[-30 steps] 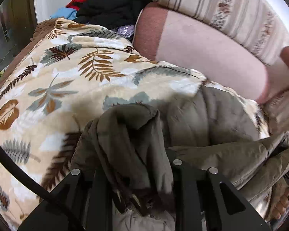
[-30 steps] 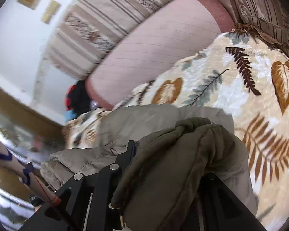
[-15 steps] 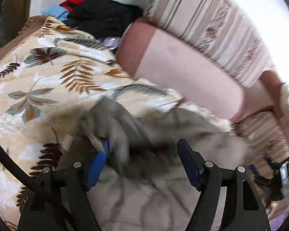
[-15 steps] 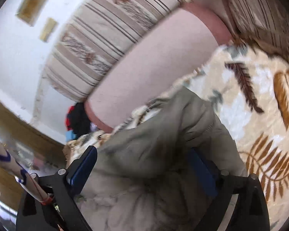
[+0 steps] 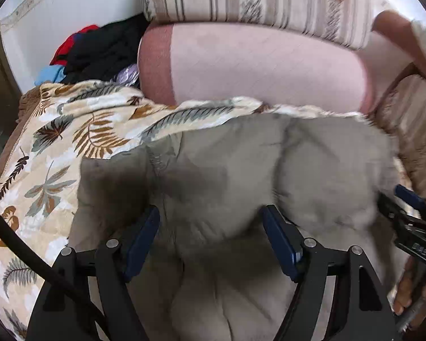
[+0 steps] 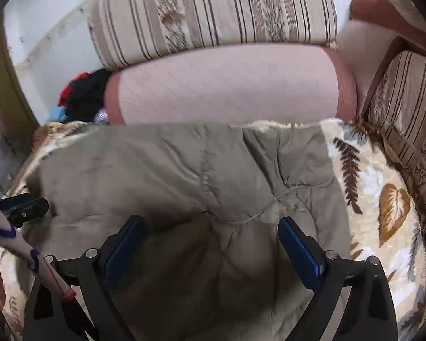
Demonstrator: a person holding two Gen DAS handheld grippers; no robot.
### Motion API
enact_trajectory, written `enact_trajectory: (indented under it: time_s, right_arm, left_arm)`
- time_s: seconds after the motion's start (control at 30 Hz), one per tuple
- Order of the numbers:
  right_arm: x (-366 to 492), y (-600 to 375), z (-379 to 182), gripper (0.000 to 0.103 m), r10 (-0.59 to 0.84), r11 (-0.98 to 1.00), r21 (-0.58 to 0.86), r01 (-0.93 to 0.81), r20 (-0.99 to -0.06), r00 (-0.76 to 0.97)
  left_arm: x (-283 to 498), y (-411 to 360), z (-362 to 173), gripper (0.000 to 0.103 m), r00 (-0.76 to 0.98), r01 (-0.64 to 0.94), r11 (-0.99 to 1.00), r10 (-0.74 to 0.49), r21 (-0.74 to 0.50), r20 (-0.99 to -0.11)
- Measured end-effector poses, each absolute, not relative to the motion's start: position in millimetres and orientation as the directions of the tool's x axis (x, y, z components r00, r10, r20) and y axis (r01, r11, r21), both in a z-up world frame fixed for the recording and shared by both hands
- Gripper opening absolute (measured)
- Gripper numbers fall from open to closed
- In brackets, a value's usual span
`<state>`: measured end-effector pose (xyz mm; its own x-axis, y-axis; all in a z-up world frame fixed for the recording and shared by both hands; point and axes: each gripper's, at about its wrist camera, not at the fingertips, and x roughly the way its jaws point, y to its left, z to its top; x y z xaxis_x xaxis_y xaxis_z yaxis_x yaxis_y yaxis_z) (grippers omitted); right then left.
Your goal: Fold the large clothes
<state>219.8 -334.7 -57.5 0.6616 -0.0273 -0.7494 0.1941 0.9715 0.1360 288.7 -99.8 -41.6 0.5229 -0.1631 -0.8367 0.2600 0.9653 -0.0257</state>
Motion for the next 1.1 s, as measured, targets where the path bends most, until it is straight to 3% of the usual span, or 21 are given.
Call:
enact_trajectory:
  time_s: [0.07, 0.13, 0.33, 0.5, 0.63, 0.73, 0.87, 1.1]
  right_arm:
    - [235, -341, -72, 0.099, -0.049, 0.972, 0.113, 0.208, -0.765, 0.643]
    - [248, -346, -79, 0.099, -0.062, 0.973, 0.096, 0.211, -0.771, 0.634]
    - [302, -380, -108, 0.103, -0.025, 0.961, 0.152, 0.231, -0.785, 0.619]
    - [330, -404, -131, 0.103, 0.069, 0.927, 0.283, 0.248, -0.776, 0.627]
    - [329, -400, -131, 0.103, 0.048, 0.928, 0.262, 0.265, -0.79, 0.612]
    - [315, -389, -110, 0.099, -0.045, 0.942, 0.166, 0.291, -0.798, 0.601]
    - [257, -372, -73, 0.098, -0.062, 0.949, 0.168, 0.267, -0.729, 0.682]
    - [182, -366, -90, 0.098, -0.076, 0.941, 0.152, 0.303, -0.776, 0.626]
  left_arm:
    - [309, -102, -61, 0.074, 0.499, 0.236, 0.971, -0.146, -0.028, -0.855]
    - [331, -102, -78, 0.083, 0.487, 0.214, 0.976, -0.144, -0.042, -0.861]
    - [387, -108, -106, 0.094, 0.493, 0.197, 0.974, -0.196, -0.11, -0.848]
    - [420, -102, -120, 0.095, 0.45, 0.158, 0.956, -0.294, -0.249, -0.843]
    - [418, -104, -112, 0.095, 0.434, 0.16, 0.96, -0.276, -0.229, -0.858]
    - [395, -90, -86, 0.094, 0.46, 0.163, 0.961, -0.276, -0.225, -0.844]
    - [354, -52, -63, 0.094, 0.508, 0.142, 0.97, -0.242, -0.197, -0.826]
    - [317, 36, -96, 0.094, 0.475, -0.043, 0.991, -0.092, -0.127, -0.875]
